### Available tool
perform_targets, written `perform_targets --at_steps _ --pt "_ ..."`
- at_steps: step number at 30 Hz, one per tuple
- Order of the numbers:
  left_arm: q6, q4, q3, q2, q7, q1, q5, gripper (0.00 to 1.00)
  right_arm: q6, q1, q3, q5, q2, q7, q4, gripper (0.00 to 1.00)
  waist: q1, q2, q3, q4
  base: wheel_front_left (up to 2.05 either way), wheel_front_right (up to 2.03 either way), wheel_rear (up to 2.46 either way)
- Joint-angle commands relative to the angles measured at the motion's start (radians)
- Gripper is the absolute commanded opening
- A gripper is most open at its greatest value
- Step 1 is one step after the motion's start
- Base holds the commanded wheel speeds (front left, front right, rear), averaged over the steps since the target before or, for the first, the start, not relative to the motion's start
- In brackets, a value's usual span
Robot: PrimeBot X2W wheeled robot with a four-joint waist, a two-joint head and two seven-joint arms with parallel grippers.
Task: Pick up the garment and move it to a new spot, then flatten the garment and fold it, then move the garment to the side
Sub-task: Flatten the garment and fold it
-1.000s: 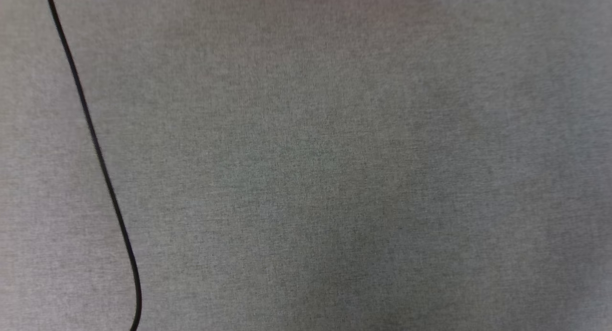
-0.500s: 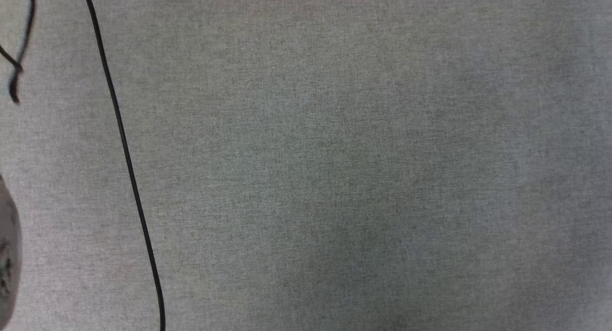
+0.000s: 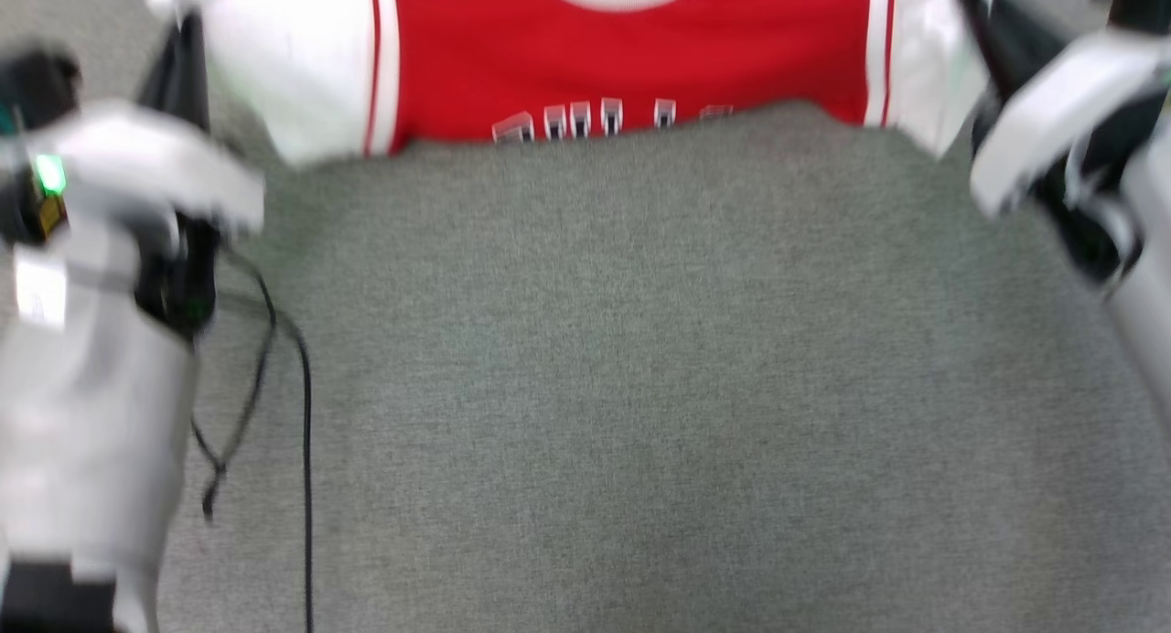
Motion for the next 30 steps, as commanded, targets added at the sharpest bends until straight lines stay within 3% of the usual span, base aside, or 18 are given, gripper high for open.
perform_targets --at_steps 1,6,12,26,30 --pt "0.001 -0.017 0.006 0.005 -0.006 0.041 -0.012 0.00 -0.002 0.038 0.003 0.009 -0.008 -0.007 -0.007 0.00 0.0001 0.0000 -0.035 -0.001 0.00 0.00 0.00" --pt "0.003 -0.125 0.044 0.000 -0.018 0.261 -0.045 0.00 -0.002 0.207 -0.016 0.047 -0.027 -0.051 -0.053 0.00 0.0001 0.0000 -0.106 0.000 0.00 0.00 0.00" --pt "0.036 -0.260 0.087 -0.022 -0.021 0.494 -0.041 0.00 -0.002 0.403 -0.063 0.052 -0.022 -0.070 -0.103 0.00 0.0001 0.0000 -0.196 0.002 0.00 0.00 0.00" --pt "0.087 -0.419 0.095 -0.074 -0.010 0.933 -0.054 0.00 -0.002 0.859 -0.217 -0.014 0.053 -0.032 -0.214 0.00 0.0001 0.0000 -0.417 0.020 0.00 0.00 0.00" --pt "0.097 -0.445 0.084 -0.083 -0.012 1.003 -0.051 0.00 -0.002 0.967 -0.290 -0.044 0.084 -0.017 -0.252 0.07 0.0001 0.0000 -0.448 0.032 0.00 0.00 0.00"
